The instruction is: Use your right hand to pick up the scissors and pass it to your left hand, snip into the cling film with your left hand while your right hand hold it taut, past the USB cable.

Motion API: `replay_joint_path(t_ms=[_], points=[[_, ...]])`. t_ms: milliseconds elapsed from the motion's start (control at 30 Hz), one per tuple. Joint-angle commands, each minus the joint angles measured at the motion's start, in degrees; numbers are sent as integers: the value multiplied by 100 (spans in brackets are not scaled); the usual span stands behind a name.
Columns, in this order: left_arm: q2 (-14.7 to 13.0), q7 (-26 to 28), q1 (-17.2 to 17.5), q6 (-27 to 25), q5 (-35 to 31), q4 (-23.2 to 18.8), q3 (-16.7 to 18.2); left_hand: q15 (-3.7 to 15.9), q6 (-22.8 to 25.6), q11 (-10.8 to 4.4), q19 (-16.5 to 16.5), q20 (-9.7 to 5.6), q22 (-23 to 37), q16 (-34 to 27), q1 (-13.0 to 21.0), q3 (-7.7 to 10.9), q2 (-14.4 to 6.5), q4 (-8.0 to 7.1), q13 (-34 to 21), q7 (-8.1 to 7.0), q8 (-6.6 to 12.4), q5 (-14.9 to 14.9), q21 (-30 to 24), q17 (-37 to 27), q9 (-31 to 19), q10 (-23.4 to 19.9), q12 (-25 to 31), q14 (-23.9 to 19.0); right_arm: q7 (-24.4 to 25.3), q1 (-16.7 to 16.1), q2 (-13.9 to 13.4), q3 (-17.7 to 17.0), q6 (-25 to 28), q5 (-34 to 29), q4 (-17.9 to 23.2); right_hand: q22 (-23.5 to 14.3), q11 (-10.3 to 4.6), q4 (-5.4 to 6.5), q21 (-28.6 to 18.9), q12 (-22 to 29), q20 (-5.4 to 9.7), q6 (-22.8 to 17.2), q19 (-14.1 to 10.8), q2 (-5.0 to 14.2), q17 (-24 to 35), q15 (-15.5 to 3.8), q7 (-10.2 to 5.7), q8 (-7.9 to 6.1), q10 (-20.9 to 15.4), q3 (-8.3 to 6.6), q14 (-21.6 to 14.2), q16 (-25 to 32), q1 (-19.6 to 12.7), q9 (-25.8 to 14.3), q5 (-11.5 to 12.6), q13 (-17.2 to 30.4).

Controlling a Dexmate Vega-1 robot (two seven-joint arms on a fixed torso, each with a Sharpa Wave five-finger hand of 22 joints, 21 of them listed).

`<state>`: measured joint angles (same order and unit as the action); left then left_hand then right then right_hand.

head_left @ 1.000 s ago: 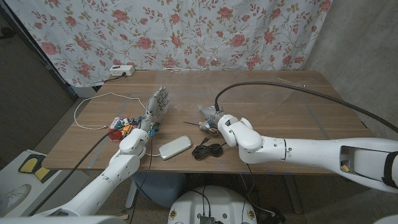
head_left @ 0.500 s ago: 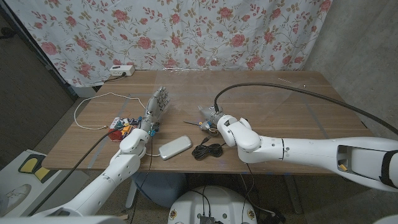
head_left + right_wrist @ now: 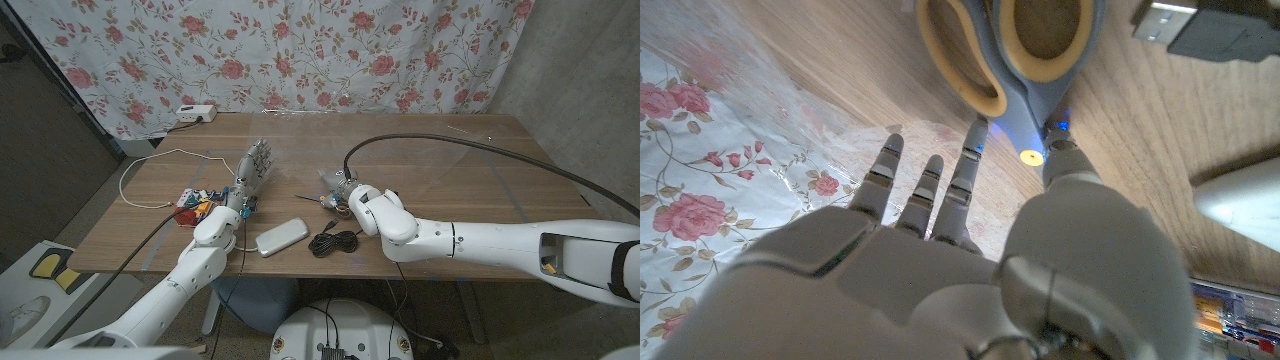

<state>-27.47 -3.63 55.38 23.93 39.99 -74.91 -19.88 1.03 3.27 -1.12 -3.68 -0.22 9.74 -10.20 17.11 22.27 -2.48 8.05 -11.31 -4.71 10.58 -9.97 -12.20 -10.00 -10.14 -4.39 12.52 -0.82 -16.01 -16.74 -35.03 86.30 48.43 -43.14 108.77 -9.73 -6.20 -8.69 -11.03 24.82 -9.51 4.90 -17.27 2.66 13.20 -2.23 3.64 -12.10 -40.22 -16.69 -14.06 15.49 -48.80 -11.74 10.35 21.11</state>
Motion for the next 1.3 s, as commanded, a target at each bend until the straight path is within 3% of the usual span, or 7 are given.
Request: replay_joint_path(t_ms=[33,233,567,667,1067,1167,1300], points=[[44,-23,-33,30,1,64,-17,26,5,12,1,21,24,-27,11,-3,-66,12,-26,28,11,-17,24,-8,-13,-23,-1,24,-21,-4,-18,75,-114,-47,-21,-10,-95,-31,-4,108,2,-8,-37,-6,21,-209,-83,-22,-113,-31,-91,12,-116,-15,16,77],[61,-28,-33,48,-1,87,-23,29,7,0,-1,28,24,-28,10,-3,-66,12,-26,24,12,-17,29,-8,-13,-21,-2,22,-129,12,28,158,-39,-142,-47,-10,-156,-64,12,154,-1,-9,-2,-23,20,-235,-122,-15,-79,-39,-103,-2,-192,-16,13,133],[67,-40,-11,62,5,107,-25,28,0,-3,1,34,24,-28,9,-5,-67,10,-27,19,8,-18,39,-8,-13,-15,-4,22,-60,-27,61,259,-19,-301,-100,-10,-109,-80,12,240,-22,2,5,-54,35,-248,-197,-1,22,-33,-119,-18,-288,-21,-2,251],[67,-55,-16,62,15,116,-22,27,-1,9,1,36,24,-28,7,-6,-66,10,-27,16,8,-17,42,-9,-13,-12,-5,22,57,-67,55,245,-39,-328,-118,-10,-198,-86,7,323,-9,-63,-8,-23,52,-301,-233,-20,-16,-53,-169,-3,-361,-22,0,315],[101,-107,-54,73,33,200,-35,28,-1,0,-1,38,25,-28,1,-11,-64,7,-27,13,8,-17,53,-9,-13,-20,-2,23,219,-169,104,231,-120,-331,-229,-8,-293,-119,-16,546,59,-129,-106,-17,94,-425,-300,-25,-79,-87,-299,33,-602,-26,2,500],[115,-140,-66,82,57,230,-33,33,-2,0,-1,39,25,-26,0,-12,-64,7,-28,14,8,-17,55,-9,-13,-14,-4,29,219,-184,118,228,-99,-334,-244,-7,-280,-127,-17,607,56,-164,-121,-24,102,-434,-283,-35,-123,-93,-324,39,-659,-27,8,540],[130,-156,-85,88,54,262,-41,33,-1,-7,-2,38,25,-28,-2,-13,-64,6,-28,19,8,-17,59,-9,-13,-16,-3,26,229,-186,118,235,-101,-350,-253,-4,-320,-111,-18,818,130,-221,-162,-63,111,-451,-215,-42,-479,-85,-478,83,-744,-26,14,593]])
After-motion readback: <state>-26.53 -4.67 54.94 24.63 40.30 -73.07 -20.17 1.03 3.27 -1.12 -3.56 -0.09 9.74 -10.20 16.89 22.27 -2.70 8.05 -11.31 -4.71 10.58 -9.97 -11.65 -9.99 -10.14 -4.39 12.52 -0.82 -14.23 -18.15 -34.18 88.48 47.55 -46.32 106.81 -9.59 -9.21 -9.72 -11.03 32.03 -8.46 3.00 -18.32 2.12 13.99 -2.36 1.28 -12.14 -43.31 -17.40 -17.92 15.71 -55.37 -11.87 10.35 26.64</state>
